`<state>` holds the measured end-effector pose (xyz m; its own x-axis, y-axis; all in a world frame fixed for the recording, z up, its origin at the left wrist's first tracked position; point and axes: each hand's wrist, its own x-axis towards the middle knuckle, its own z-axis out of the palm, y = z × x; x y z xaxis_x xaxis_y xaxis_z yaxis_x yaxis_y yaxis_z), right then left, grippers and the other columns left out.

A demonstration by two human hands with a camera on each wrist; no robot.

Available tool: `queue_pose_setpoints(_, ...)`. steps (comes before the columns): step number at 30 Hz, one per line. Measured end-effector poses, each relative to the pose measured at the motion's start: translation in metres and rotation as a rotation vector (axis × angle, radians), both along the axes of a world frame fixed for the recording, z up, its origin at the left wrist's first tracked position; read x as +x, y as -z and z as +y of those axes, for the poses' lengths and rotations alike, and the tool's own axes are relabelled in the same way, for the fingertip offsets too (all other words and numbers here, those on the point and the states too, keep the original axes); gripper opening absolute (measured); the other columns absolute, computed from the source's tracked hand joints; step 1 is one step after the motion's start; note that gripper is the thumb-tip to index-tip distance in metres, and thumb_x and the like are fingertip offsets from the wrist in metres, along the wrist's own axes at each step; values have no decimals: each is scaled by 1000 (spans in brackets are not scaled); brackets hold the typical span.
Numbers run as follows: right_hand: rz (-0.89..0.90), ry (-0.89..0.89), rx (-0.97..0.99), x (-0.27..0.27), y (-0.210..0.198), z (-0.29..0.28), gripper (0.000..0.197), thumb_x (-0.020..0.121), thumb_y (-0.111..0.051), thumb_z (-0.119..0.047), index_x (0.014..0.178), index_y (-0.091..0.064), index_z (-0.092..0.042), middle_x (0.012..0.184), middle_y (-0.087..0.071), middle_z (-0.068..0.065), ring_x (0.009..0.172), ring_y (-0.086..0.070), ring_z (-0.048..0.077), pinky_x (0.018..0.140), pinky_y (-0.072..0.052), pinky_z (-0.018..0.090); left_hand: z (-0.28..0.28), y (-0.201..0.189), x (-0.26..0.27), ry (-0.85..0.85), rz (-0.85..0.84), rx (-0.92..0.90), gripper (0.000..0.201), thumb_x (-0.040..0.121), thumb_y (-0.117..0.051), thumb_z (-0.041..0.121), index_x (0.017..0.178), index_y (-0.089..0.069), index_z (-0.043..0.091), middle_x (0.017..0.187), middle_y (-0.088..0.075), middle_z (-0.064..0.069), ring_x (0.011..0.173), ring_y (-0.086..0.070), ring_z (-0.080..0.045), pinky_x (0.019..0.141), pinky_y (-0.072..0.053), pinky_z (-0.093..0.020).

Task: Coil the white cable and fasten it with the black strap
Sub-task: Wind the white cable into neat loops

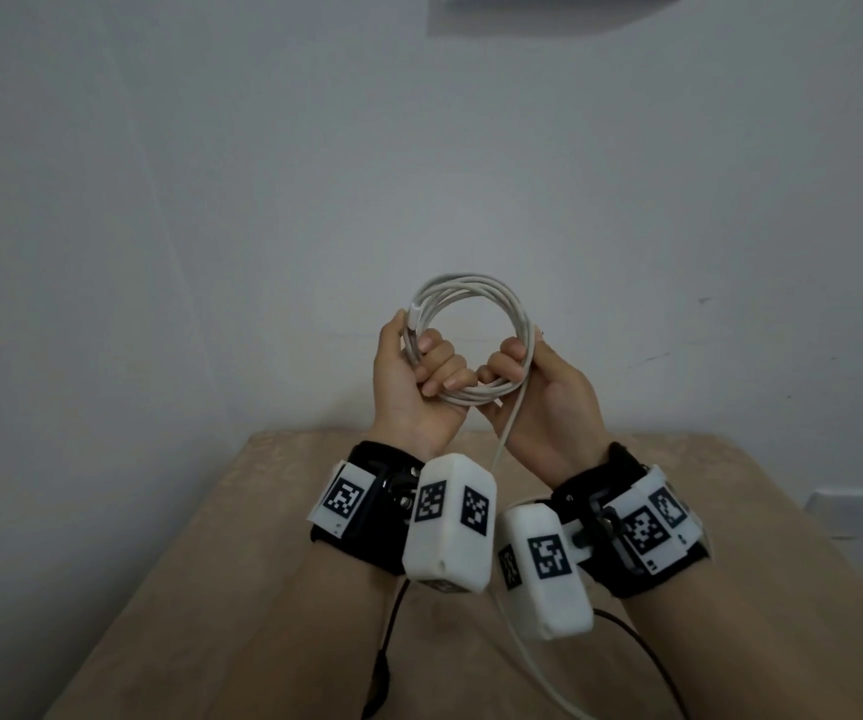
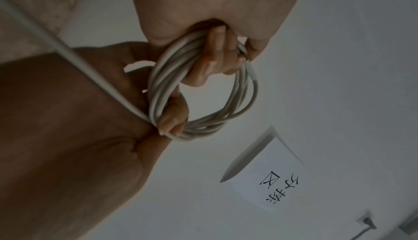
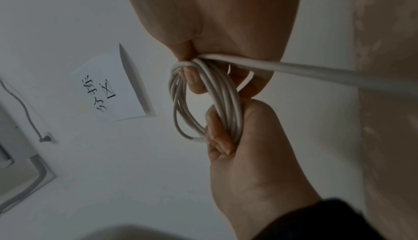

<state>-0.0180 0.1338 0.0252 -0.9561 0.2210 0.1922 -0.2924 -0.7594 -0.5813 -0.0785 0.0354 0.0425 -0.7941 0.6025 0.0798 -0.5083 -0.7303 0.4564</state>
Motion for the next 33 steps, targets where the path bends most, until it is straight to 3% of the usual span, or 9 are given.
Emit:
queue_pose_setpoints(5,-15,23,30,-1,2,4,41,102,-32,-34,67,-42,-15,48,-36,-4,58,-32,13,68,-34,25,-1,5,-3,46,15,-48,57,91,-43,47,45,-44,14,32,-24,6,25,-22,-6,35,-23,-16)
queue_pose_setpoints(9,-57,-8,118,0,4,10,43,102,-29,-35,66,-40,-16,47,-33,-6,48,-33,11,62,-41,25,-10,6,-11,132,108,-184,60,91,-41,53,48,-48,11,33,-27,6,26,-25,-7,38,-33,-16)
queue_pose_setpoints(13,-117,-120,311,5,3,20,43,103,-26,-32,66,-40,-15,49,-31,-6,43,-32,10,56,-42,26,-29,3,-19,199,362,-461,65,88,-37,61,53,-52,9,33,-31,2,28,-31,-12,47,-42,-22)
queue_pose_setpoints(16,-206,-209,565,10,1,24,42,103,-28,-30,66,-41,-14,49,-28,-7,42,-28,9,53,-40,24,-40,2,-20,297,598,-717,65,79,-41,66,56,-57,7,35,-39,-1,31,-38,-14,53,-40,-28)
queue_pose_setpoints(19,-251,-204,789,12,1,23,39,102,-32,-30,70,-44,-12,50,-27,-7,42,-25,9,53,-37,24,-38,3,-14,391,746,-872,59,76,-49,66,60,-60,10,35,-40,1,29,-37,-11,48,-37,-26)
queue_pose_setpoints(22,-274,-161,945,13,1,21,34,101,-39,-31,76,-49,-10,53,-27,-4,44,-26,9,52,-38,24,-32,-1,-4,330,804,-993,47,86,-54,51,53,-59,17,37,-37,7,31,-30,-6,46,-28,-24)
queue_pose_setpoints(26,-277,-97,918,13,0,20,36,100,-39,-25,67,-46,-13,50,-32,-4,43,-28,10,55,-38,28,-25,-2,0,132,905,-1094,40,85,-65,42,57,-55,15,45,-26,8,39,-21,-8,44,-23,-22)
queue_pose_setpoints(29,-242,-12,892,14,-2,20,37,101,-39,-28,69,-50,-10,50,-37,-2,45,-34,13,57,-38,30,-21,0,0,25,883,-1050,49,86,-64,44,44,-49,24,48,-24,7,39,-17,-8,39,-14,-19)
queue_pose_setpoints(33,-207,26,840,15,-4,23,44,102,-34,-36,80,-60,-7,56,-51,3,52,-49,17,60,-46,31,-23,-2,-5,-60,740,-912,50,89,-61,43,52,-33,24,46,-23,9,36,-15,-6,36,-10,-16)
